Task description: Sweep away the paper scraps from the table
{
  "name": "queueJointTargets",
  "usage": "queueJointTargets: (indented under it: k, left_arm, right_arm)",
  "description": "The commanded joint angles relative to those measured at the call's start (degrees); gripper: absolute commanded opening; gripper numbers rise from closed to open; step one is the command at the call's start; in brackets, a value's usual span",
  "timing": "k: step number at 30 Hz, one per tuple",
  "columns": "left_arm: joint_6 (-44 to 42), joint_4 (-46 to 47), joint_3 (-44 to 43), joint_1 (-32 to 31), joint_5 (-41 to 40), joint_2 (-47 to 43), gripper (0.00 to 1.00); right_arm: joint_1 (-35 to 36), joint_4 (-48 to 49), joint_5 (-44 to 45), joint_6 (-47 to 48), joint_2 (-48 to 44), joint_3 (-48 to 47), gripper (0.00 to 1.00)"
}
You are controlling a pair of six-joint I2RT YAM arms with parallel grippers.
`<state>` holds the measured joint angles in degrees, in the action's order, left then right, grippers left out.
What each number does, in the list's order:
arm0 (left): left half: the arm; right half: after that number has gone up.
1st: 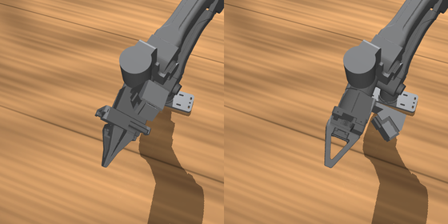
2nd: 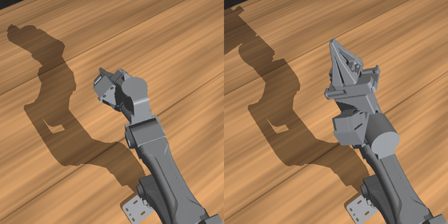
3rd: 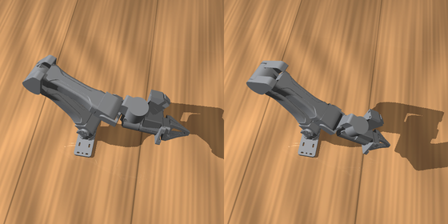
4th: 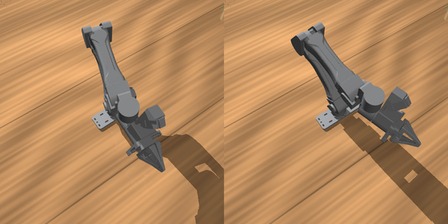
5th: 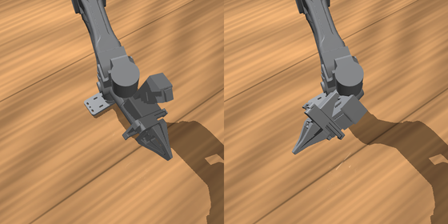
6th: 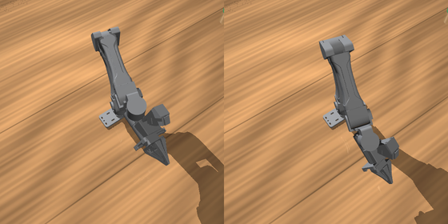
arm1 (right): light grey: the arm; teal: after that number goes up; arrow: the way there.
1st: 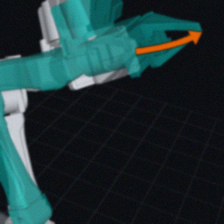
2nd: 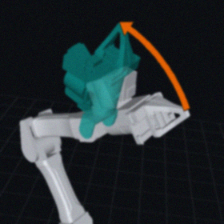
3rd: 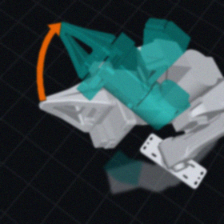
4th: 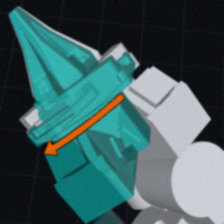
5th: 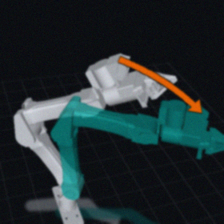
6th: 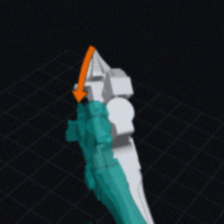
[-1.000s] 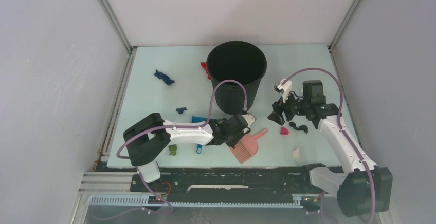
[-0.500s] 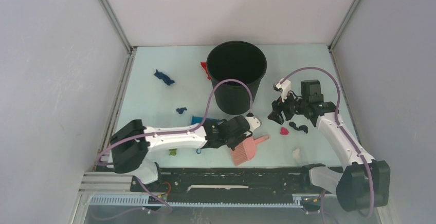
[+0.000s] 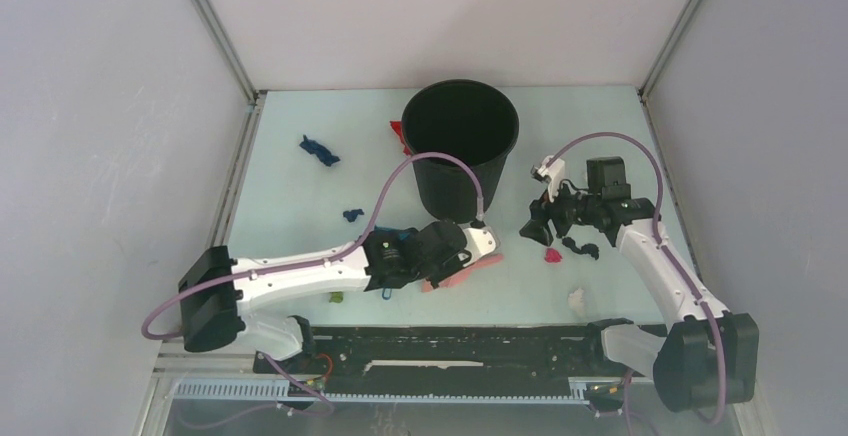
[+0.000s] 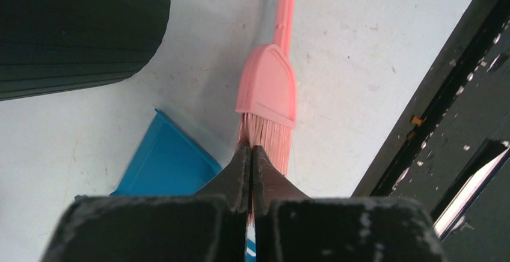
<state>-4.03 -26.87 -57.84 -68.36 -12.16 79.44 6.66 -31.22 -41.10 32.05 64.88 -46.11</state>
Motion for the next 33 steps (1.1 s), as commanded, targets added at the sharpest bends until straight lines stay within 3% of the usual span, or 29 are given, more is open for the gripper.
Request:
queueJointTargets:
  k: [1,5,8,11,14,16,28,31,33]
  left_arm:
    - [-6.34,1.69,2.80,-0.12,1.47,-4.95,0.00]
    - [-9.02,8.06,8.92,-0.11,4.50,-10.49,0.00]
    - [-10.29,10.83,11.47,-0.02,7.08,-12.77,0.00]
    - [-10.56,11.60,12.49,-0.08,9.16,-14.02,0.00]
    - [-10.53,11.96,12.82,-0.02,8.60,-14.60,0.00]
    - [-10.83,12.67,13.16,-0.02,9.42,-15.07,0.00]
    - [-10.04,18.83,16.41,-0.02,11.02,-22.90,0.00]
    - [-10.04,19.05,16.62,0.40,9.88,-23.36,0.00]
    - [-9.72,18.99,16.54,1.09,9.62,-23.52,0.00]
  right_arm:
    - [-0.88,-4.75,-9.14,6.60,-2.27,0.03,0.69]
    - [-0.87,-10.88,-18.86,14.31,-4.70,0.05,0.71]
    - [0.92,-10.21,-20.55,12.96,-5.66,0.10,0.72]
    - [6.86,-8.17,-12.17,11.96,-6.16,0.05,0.72]
    - [18.51,-7.06,4.58,14.23,-5.12,0.77,0.65]
    - [22.48,-6.79,10.03,17.46,-4.42,2.04,0.62]
    - [26.13,-3.15,4.61,17.95,1.06,3.84,0.65]
    - [26.16,-2.99,3.86,17.54,2.08,4.18,0.53]
    - [26.22,-3.60,4.15,17.52,2.18,4.12,0.31]
